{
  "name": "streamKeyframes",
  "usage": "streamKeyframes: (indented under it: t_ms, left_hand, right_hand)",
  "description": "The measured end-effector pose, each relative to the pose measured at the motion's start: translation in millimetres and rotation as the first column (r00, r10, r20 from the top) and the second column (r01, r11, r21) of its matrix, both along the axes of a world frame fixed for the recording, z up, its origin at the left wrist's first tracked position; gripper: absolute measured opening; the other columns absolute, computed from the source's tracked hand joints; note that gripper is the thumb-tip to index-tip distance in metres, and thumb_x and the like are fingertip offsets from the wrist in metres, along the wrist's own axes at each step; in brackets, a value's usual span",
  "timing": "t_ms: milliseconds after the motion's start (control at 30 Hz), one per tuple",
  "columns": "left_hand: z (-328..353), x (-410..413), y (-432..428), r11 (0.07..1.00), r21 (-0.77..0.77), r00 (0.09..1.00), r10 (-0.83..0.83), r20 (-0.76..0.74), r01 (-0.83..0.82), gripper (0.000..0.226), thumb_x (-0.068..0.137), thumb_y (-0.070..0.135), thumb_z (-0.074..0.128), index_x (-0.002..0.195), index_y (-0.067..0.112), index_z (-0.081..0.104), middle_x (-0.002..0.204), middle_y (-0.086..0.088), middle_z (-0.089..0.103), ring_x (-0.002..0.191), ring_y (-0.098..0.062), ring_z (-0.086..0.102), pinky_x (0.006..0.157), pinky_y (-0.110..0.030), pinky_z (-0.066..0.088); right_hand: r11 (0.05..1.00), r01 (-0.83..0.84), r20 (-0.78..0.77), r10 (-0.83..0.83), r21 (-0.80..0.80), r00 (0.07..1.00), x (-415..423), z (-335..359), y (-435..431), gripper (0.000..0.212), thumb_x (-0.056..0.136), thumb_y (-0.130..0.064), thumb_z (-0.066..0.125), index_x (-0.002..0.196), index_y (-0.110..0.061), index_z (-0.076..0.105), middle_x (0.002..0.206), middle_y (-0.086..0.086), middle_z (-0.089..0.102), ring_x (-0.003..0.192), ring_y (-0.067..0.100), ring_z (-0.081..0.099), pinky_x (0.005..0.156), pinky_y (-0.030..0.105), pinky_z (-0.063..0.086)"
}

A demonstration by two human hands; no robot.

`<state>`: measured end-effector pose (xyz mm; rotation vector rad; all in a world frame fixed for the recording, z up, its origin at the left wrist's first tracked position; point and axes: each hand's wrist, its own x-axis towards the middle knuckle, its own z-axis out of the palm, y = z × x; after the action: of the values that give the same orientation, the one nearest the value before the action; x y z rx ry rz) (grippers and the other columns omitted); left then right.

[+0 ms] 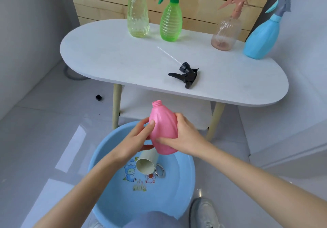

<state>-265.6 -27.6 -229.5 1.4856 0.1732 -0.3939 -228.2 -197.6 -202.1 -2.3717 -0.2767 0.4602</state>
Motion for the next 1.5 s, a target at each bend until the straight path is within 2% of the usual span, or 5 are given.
streamKeyframes:
  t_ms: [367,600,700,933,1500]
  left_hand:
    - [-116.8,-18.4,19.5,0.882,0.461,0.978,0.169,-0.119,-0.096,0.038,0.095,0.032,0.052,0.132,0.023,0.047,0.128,0.004,0.052,0.110,-0.012,0.056,0.078,-0.021,0.049]
    - [-172.7,-61.5,62.0,0.390,0.921,1.000,-0.025,0.005,0.005,0.042,0.092,0.019,0.057,0.132,0.012,0.049,0.133,-0.003,0.048,0.108,-0.030,0.057,0.081,-0.039,0.050]
    - [-188.5,-73.2,73.9,0.275,0.957,0.981,-0.135,0.137,-0.096,0.045,0.071,0.003,0.076,0.114,0.006,0.059,0.116,-0.014,0.060,0.094,-0.036,0.063,0.070,-0.042,0.055]
    - [-203.2,-91.3,96.8,0.068,0.979,0.939,-0.277,0.202,-0.191,0.045,0.076,0.010,0.053,0.120,-0.001,0.059,0.137,-0.024,0.046,0.130,-0.038,0.039,0.107,-0.052,0.028]
    - [-224.3,-92.2,91.9,0.087,0.992,0.995,-0.024,0.092,-0.090,0.077,0.080,0.020,0.067,0.141,-0.011,0.031,0.154,-0.025,0.016,0.144,-0.035,0.013,0.105,-0.055,0.035]
  right_hand:
    - [0.977,-0.086,-0.244,0.036,-0.197,0.969,11.4,-121.8,3.9,0.077,0.073,-0.051,0.072,0.128,-0.017,0.031,0.126,0.005,0.048,0.111,0.027,0.052,0.085,0.033,0.047]
    - [0.940,-0.110,-0.320,0.000,-0.324,0.948,9.6,-190.5,5.5,0.080,0.079,-0.046,0.069,0.134,-0.009,0.025,0.135,0.012,0.042,0.117,0.034,0.051,0.089,0.036,0.046]
    - [0.918,-0.084,-0.312,-0.045,-0.387,0.949,5.6,-210.2,5.3,0.079,0.080,-0.047,0.068,0.133,-0.007,0.025,0.137,0.016,0.039,0.121,0.037,0.048,0.095,0.041,0.044]
    - [0.901,-0.120,-0.329,-0.026,-0.416,0.944,-6.9,-235.3,33.3,0.089,0.082,-0.053,0.064,0.143,-0.008,0.017,0.139,0.017,0.040,0.122,0.035,0.049,0.091,0.038,0.043]
    - [0.884,-0.073,-0.249,-0.050,-0.461,0.967,-26.7,-256.1,25.7,0.108,0.081,-0.061,0.061,0.151,-0.009,-0.002,0.145,0.014,0.029,0.130,0.035,0.035,0.097,0.044,0.039]
